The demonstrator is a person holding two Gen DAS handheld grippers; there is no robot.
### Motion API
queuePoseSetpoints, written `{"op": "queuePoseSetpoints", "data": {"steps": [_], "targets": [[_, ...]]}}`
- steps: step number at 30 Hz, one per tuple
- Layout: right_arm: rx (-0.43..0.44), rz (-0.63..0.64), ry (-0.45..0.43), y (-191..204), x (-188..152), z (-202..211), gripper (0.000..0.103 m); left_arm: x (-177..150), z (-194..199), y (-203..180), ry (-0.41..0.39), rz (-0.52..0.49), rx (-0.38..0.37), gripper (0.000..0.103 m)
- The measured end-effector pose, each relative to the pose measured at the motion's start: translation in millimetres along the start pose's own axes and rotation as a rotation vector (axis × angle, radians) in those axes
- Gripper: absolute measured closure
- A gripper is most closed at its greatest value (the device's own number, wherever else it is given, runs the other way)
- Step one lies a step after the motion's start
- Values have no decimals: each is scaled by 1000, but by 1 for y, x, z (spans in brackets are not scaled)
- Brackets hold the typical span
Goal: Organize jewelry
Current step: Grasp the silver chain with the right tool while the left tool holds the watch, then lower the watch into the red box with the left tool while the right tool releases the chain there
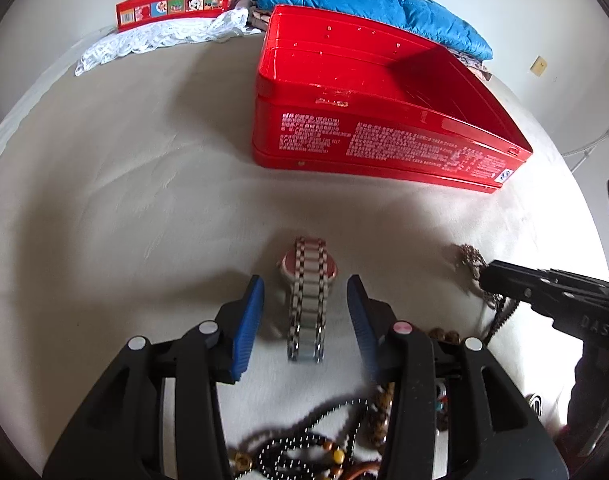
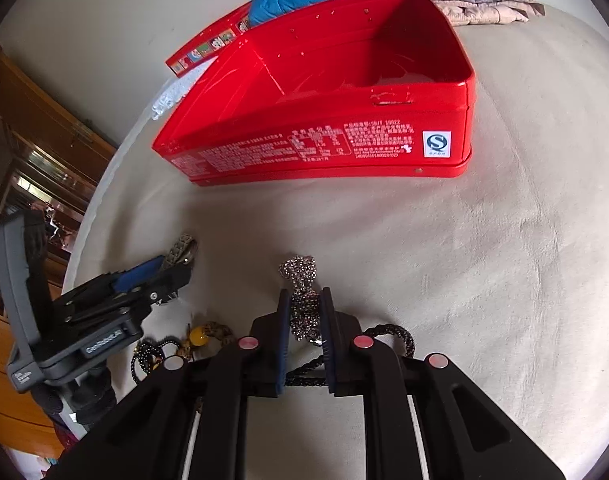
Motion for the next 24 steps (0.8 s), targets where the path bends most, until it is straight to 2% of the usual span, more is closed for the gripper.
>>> {"op": "queuePoseSetpoints", "data": {"steps": [3, 5, 10, 14, 15, 19, 24], "targets": [[11, -6, 2, -2, -1, 2, 91, 0, -3, -2, -2, -20, 27, 64], [11, -7, 0, -3, -1, 3, 92, 1, -3, -2, -5, -31, 40, 71], [11, -11, 4, -6, -1, 2, 92, -1, -3, -4, -17, -51, 59, 75], [23, -21, 4, -7, 0, 3, 93, -1, 1, 0, -22, -23, 24, 75], [24, -24, -3, -8, 0, 4, 96, -1, 1, 0, -23, -17, 16, 75], [71, -41, -42, -9, 5, 16, 96, -1, 9, 3, -36, 17, -22, 75], [118, -49, -79, -7, 9, 30, 97, 4, 28, 3, -102, 24, -29, 75]]}}
Point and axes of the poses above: each gripper's, at about its wrist camera, not at the fingertips, and z roughly against the way its jaws point, y to its left, x to its top, the point moved 6 cm from there along -z, roughly the way its jaws point, and after that the axes turned 9 degrees about -x, right-handed, at the moved point
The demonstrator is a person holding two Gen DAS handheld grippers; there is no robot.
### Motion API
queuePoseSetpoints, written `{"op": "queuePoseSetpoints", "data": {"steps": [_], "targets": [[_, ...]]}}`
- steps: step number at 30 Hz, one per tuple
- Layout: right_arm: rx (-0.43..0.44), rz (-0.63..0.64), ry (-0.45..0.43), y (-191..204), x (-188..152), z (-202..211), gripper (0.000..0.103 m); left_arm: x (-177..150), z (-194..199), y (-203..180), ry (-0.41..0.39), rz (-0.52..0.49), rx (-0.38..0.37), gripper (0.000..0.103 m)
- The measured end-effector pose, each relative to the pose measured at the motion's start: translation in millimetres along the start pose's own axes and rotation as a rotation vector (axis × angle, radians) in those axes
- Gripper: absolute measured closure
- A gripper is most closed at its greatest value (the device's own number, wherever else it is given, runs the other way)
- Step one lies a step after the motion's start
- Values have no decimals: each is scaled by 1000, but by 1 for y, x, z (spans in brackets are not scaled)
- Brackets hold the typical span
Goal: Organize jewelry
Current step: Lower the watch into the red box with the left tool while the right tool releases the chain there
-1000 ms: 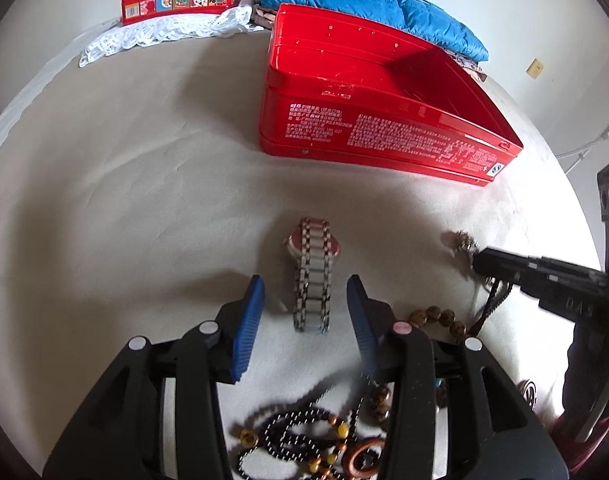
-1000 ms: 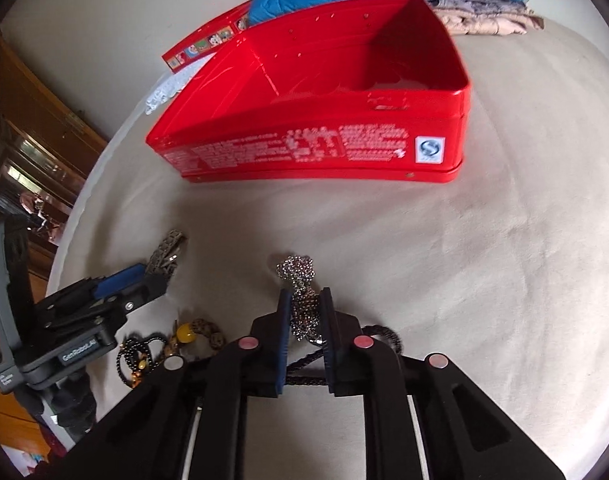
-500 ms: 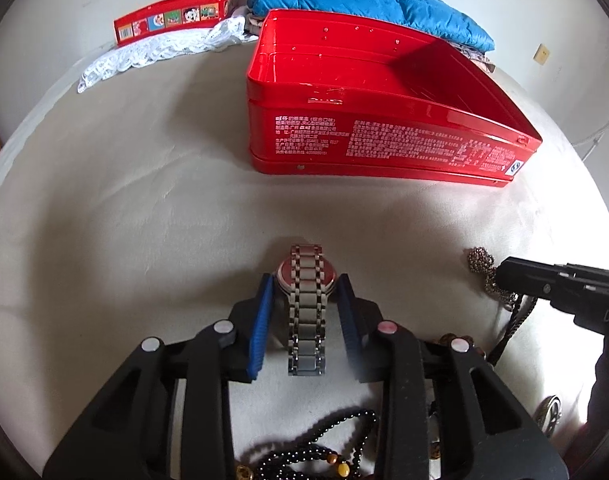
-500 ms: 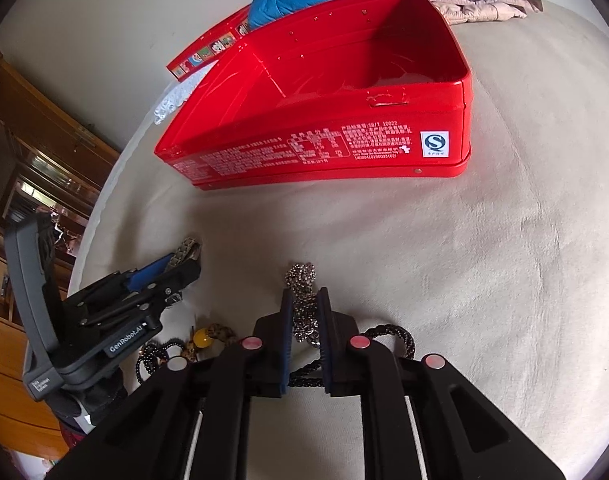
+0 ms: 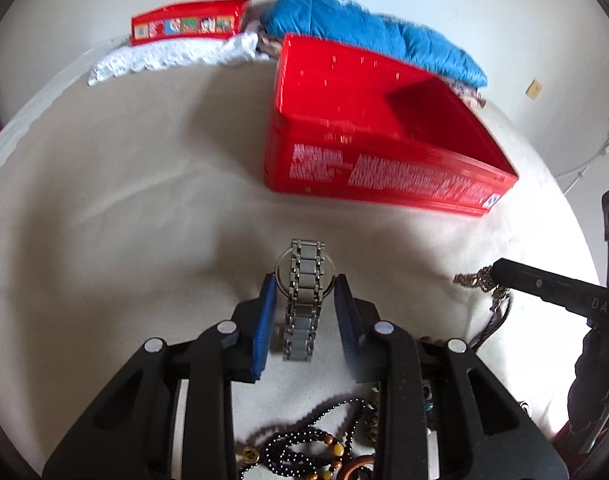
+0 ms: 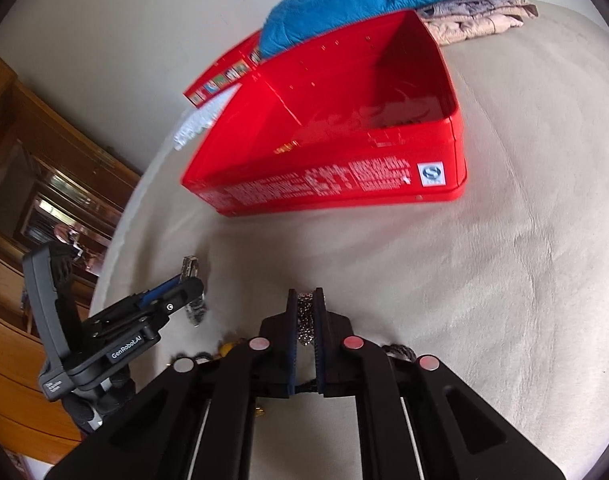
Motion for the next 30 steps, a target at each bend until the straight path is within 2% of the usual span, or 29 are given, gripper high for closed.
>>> {"op": "queuePoseSetpoints", "data": {"steps": [9, 20, 30], "targets": [[-5, 3, -56, 5, 10, 25, 97, 9, 24, -8, -49, 4, -40, 76], [-19, 25, -85, 12, 31, 44, 98, 31, 51, -25, -111, -28, -43, 76], [15, 38, -170, 29, 86, 78, 98, 83, 58, -52, -169, -59, -74, 76]]}}
Point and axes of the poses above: each gripper's, at about its wrist camera, not at the fingertips, and z roughly against the way its jaws point, y to its left, x to its top, the point moved 6 cm from there along -z, roughly the way its jaws point, and after that the axes turned 9 degrees about -x, right-handed, at the moved point
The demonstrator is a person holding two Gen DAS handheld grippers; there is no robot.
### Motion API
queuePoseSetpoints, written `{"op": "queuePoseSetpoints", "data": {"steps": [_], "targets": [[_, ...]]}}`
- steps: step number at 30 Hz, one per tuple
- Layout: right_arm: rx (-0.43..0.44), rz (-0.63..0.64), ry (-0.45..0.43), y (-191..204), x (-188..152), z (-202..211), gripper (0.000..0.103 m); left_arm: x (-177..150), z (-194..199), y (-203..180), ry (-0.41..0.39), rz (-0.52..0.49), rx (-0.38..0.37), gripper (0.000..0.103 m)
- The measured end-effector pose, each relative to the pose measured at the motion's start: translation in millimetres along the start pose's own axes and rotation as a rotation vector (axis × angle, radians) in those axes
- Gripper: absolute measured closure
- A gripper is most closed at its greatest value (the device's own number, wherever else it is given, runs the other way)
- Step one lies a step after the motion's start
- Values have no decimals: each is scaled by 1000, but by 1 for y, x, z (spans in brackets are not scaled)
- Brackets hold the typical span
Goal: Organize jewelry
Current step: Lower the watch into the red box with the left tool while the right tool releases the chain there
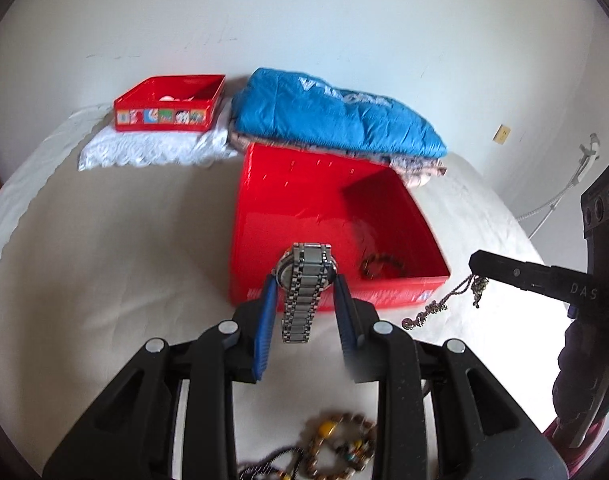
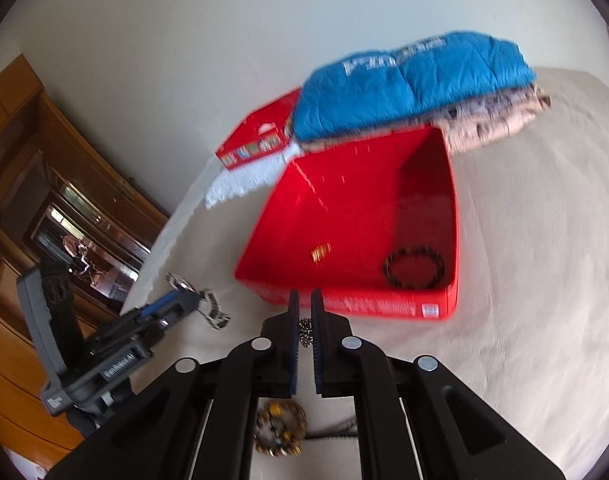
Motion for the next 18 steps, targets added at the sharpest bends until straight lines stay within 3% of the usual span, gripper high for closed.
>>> {"op": "queuePoseSetpoints", "data": {"steps": [5, 10, 18], "targets": [[13, -2, -53, 3, 40, -4, 98, 30, -14, -4, -39, -5, -2, 76], [-14, -19, -33, -10, 55, -43, 98, 52, -46, 6, -53, 21, -16, 76], [-74, -18, 66, -35, 47, -111, 98, 42, -112, 33, 77, 46, 6, 76]]}}
Point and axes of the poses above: each gripper's, at about its wrist camera, not at the fingertips, and z roughly against the way its jaws point, y to its left, x to its top, the point moved 6 cm from there along -z, roughly the way its jaws point, and after that the axes turned 9 degrees about -x, right-handed, at the moved point
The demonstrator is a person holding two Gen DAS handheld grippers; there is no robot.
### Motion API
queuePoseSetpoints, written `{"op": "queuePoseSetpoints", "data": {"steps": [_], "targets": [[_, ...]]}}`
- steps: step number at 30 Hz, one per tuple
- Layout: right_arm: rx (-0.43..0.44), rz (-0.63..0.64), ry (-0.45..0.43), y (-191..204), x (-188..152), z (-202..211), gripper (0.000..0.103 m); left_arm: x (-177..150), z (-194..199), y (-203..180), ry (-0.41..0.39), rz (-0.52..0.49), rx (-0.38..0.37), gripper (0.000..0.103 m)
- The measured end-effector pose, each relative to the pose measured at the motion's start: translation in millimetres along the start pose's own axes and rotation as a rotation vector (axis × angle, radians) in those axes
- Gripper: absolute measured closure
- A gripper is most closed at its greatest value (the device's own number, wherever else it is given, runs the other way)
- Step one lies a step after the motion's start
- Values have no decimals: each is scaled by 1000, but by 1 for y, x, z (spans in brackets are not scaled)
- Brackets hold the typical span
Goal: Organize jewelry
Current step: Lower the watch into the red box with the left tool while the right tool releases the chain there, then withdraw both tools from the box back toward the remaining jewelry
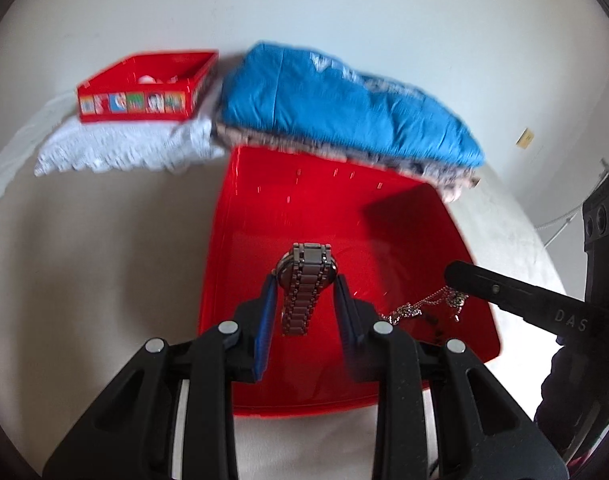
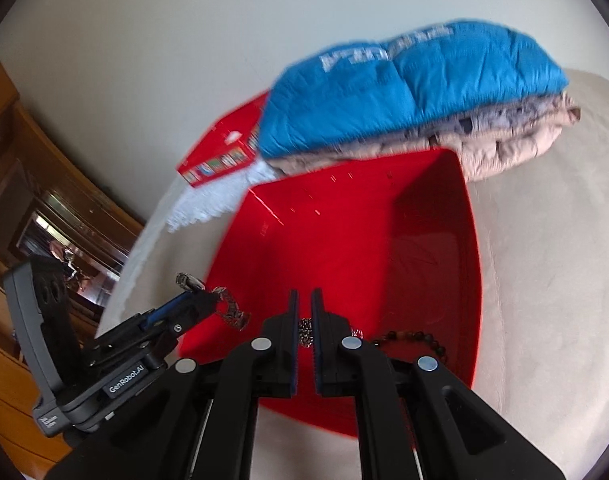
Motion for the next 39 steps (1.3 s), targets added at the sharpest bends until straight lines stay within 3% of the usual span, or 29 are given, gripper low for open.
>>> {"op": "queuePoseSetpoints", "data": {"steps": [5, 7, 8, 9, 10, 15, 20, 21, 22, 23, 32, 36, 39], "targets": [[-48, 22, 31, -7, -4, -22, 97, -8, -18, 5, 36, -19, 32, 75], [-64, 33, 28, -8, -6, -23, 92, -11, -23, 7, 58, -15, 39, 75], [-74, 38, 24, -9, -6, -23, 88, -11, -25, 9, 68, -6, 39, 75], [-82, 41, 17, -9, -6, -21, 76, -12, -25, 11, 76, 4, 35, 75], [-92, 39, 2, -11, -5, -18, 74, -12, -25, 12, 83, 15, 28, 72], [-95, 28, -21, -14, -4, -7, 74, -6, -8, 9, 29, -12, 40, 71], [-123, 43, -31, -13, -6, -5, 74, -4, 6, 8, -10, -26, 69, 52], [-128, 46, -31, -12, -7, -5, 71, -3, 7, 9, -15, -27, 78, 46], [-134, 50, -34, -12, -7, -4, 69, -2, 11, 10, -24, -24, 89, 34], [-142, 52, -38, -12, -8, -3, 64, -2, 14, 11, -31, -20, 96, 30], [-233, 76, -93, -13, -23, 28, 38, -9, 52, 11, -89, -67, 201, 16], [-253, 90, -111, -9, -38, 48, 15, -24, 73, 8, -86, -73, 207, 13], [-256, 96, -105, -6, -53, 61, 5, -43, 91, 5, -74, -98, 217, 11]]}}
Point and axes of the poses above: each gripper's, at about its wrist camera, not at the fingertips, and z roughly against the way its jaws point, y to its left, x to its top, the point moved 6 cm from there along -z, roughly the way its jaws point, and after that the axes turned 9 degrees about -x, right-handed, at the moved point
